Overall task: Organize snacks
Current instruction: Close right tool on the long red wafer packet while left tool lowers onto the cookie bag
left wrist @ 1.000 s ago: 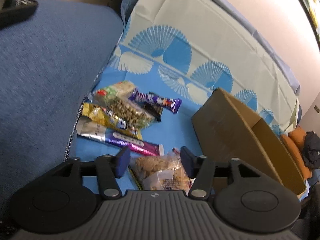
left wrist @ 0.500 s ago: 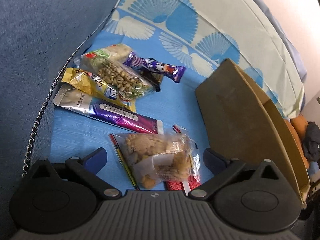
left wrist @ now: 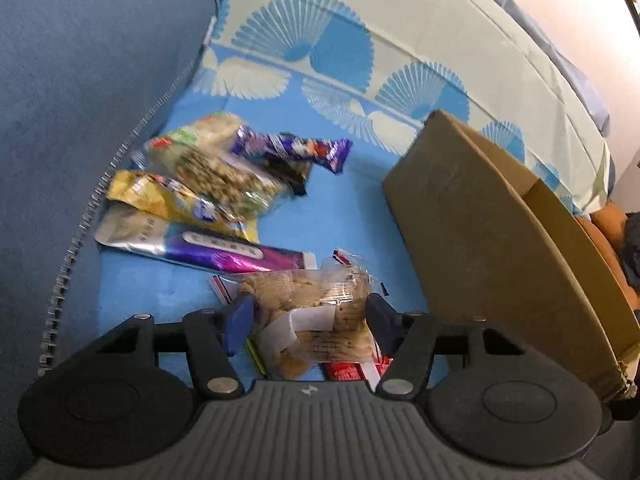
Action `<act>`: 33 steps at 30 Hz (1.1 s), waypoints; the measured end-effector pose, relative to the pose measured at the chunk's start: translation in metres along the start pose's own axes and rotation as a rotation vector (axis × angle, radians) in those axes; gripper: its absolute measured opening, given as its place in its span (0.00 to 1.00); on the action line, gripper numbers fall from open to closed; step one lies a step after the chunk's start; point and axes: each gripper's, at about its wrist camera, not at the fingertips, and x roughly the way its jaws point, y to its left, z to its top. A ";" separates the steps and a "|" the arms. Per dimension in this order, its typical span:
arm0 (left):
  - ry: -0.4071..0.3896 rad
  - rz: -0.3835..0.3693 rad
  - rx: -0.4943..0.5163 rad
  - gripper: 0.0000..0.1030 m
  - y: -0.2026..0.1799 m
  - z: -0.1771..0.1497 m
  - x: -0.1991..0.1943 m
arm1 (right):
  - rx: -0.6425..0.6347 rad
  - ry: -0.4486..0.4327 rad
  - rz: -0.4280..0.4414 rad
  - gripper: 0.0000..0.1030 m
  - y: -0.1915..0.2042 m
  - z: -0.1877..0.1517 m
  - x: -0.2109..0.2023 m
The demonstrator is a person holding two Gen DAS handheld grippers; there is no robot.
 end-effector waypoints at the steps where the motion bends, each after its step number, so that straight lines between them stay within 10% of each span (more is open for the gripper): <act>1: -0.018 0.007 -0.007 0.62 0.002 0.000 -0.005 | 0.002 -0.003 0.000 0.49 0.000 0.000 -0.001; 12: 0.004 0.101 -0.120 0.40 0.017 -0.008 -0.058 | -0.003 -0.005 0.024 0.48 0.003 -0.016 -0.023; 19: 0.021 0.090 -0.140 0.81 0.017 -0.011 -0.058 | 0.017 0.009 0.032 0.51 0.001 -0.020 -0.023; 33: 0.122 0.106 -0.117 0.93 0.009 -0.013 -0.023 | 0.030 -0.004 0.058 0.59 -0.008 -0.022 -0.016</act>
